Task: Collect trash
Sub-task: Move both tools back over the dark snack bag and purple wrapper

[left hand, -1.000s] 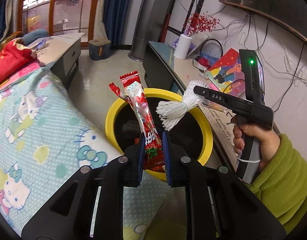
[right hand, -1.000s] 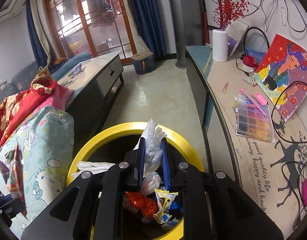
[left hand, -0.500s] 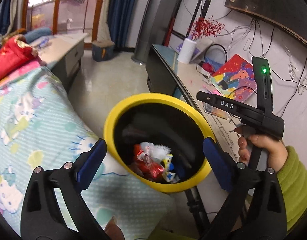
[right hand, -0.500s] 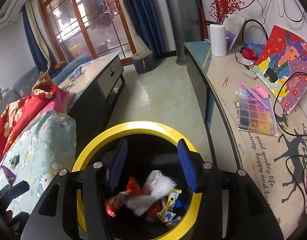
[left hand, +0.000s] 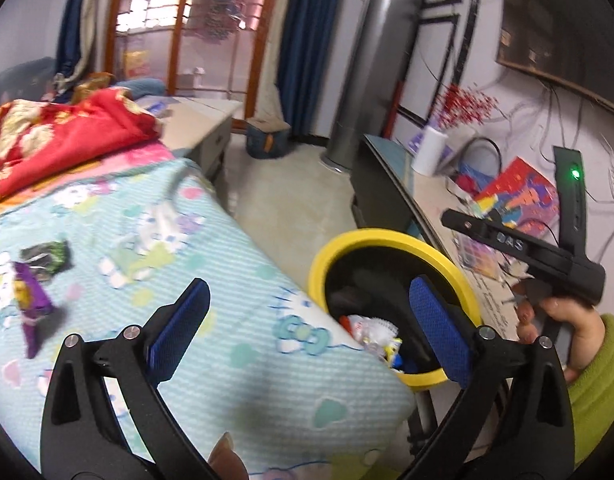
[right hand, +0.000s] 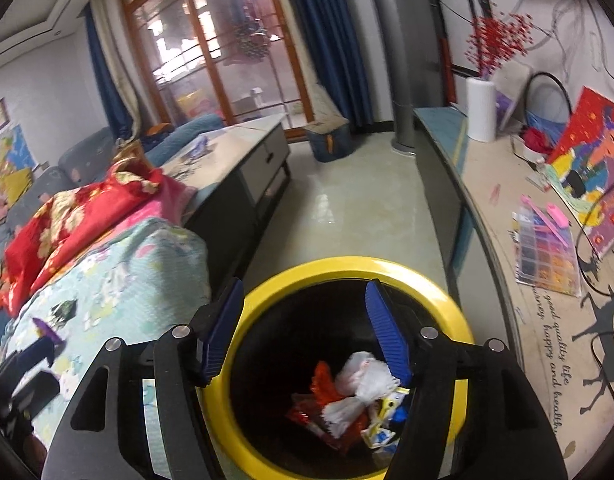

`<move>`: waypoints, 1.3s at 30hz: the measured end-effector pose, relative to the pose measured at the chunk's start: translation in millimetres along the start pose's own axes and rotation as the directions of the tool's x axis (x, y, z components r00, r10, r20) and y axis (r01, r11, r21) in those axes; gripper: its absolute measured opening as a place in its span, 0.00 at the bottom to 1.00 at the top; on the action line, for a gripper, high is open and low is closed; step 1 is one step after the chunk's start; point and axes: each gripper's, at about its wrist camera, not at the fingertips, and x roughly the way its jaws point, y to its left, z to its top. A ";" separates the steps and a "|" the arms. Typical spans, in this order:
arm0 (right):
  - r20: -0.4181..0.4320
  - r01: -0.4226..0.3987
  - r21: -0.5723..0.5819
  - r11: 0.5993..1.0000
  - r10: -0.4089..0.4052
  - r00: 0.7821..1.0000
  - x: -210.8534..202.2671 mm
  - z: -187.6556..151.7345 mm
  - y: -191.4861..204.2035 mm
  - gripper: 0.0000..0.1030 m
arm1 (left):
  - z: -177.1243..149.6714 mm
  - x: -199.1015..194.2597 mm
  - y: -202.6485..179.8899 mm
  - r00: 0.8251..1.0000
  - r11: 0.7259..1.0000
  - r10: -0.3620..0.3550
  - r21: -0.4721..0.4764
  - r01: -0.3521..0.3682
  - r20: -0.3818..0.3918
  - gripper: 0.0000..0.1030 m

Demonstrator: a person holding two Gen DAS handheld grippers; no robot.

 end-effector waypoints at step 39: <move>-0.210 -0.434 -0.318 0.843 0.384 0.899 0.2 -49.4 256.8 0.69 | -7.2 -102.1 221.3 0.929 0.860 0.359 -0.417 -0.294 0.086 0.89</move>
